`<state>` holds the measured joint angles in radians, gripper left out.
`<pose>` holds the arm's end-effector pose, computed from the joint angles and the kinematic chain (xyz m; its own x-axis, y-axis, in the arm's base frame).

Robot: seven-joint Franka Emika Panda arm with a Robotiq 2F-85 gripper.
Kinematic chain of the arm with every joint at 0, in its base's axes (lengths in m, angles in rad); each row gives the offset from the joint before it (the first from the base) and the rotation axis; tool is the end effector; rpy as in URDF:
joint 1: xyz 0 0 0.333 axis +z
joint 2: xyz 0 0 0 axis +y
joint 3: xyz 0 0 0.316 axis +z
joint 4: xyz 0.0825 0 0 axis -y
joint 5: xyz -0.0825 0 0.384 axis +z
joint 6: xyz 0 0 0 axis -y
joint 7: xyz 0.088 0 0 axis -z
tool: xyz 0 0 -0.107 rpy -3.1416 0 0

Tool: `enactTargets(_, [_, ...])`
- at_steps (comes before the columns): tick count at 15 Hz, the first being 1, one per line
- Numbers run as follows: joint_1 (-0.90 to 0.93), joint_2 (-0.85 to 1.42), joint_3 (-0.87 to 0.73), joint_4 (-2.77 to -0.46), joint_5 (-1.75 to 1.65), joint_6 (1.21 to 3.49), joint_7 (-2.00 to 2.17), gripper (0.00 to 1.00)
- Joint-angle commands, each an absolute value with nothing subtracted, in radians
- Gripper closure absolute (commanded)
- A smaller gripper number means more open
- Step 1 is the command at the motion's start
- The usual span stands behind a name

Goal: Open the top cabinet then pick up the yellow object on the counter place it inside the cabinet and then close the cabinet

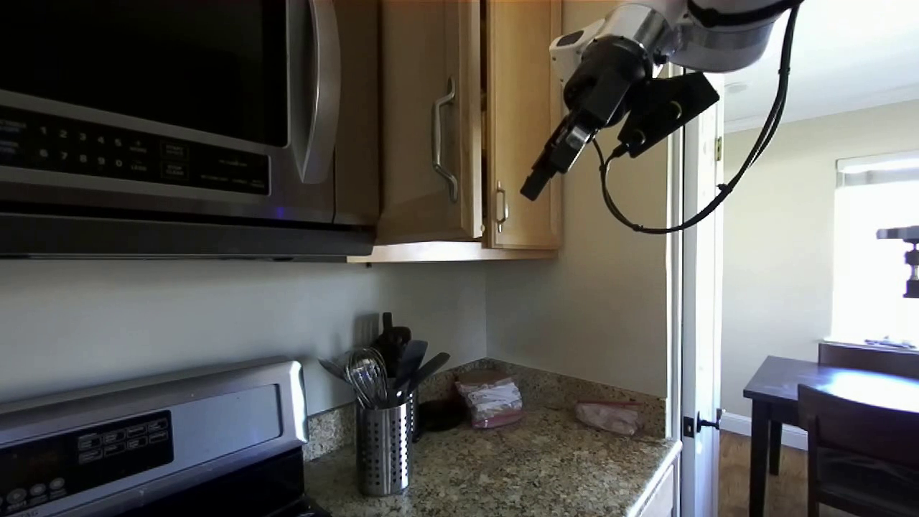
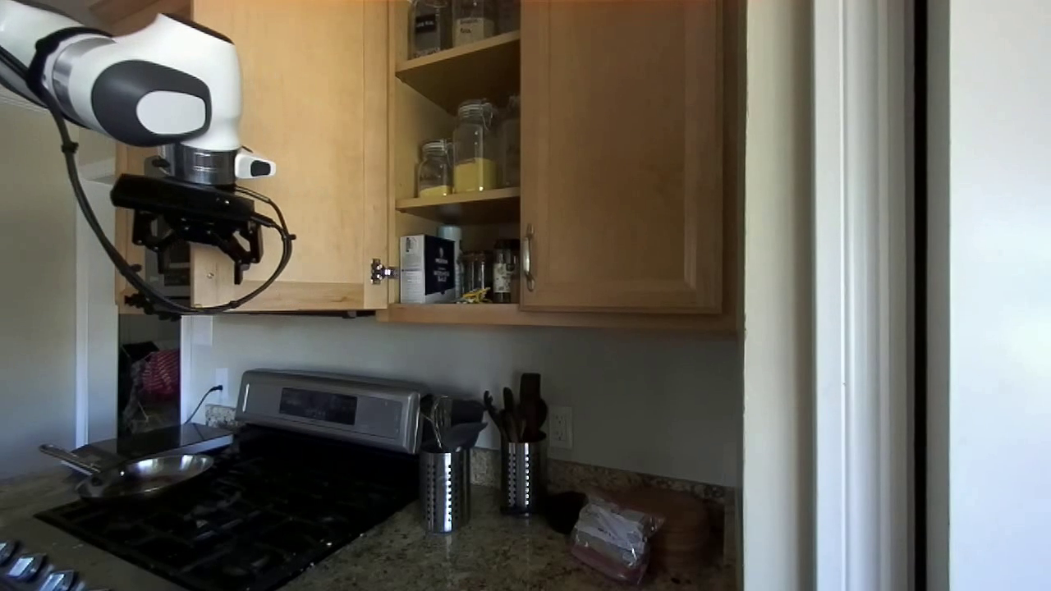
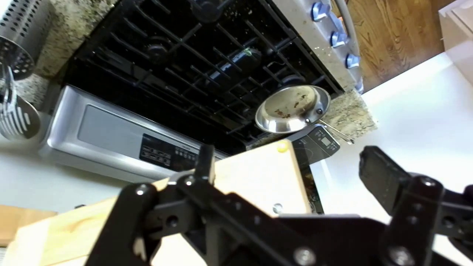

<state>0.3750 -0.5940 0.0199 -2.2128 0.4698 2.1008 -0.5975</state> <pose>0.3665 0.1786 0.6559 0.5647 0.5782 0.5888 0.7738 -0.6191 -0.1342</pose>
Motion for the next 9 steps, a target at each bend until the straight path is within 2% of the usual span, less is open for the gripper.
enactTargets(1, [0.411, -0.59, 0.043, -2.185, 0.527, 2.109, -0.582, 0.0])
enactTargets(9, [0.409, -0.506, 0.121, -2.171, 0.523, 2.355, -0.525, 0.0])
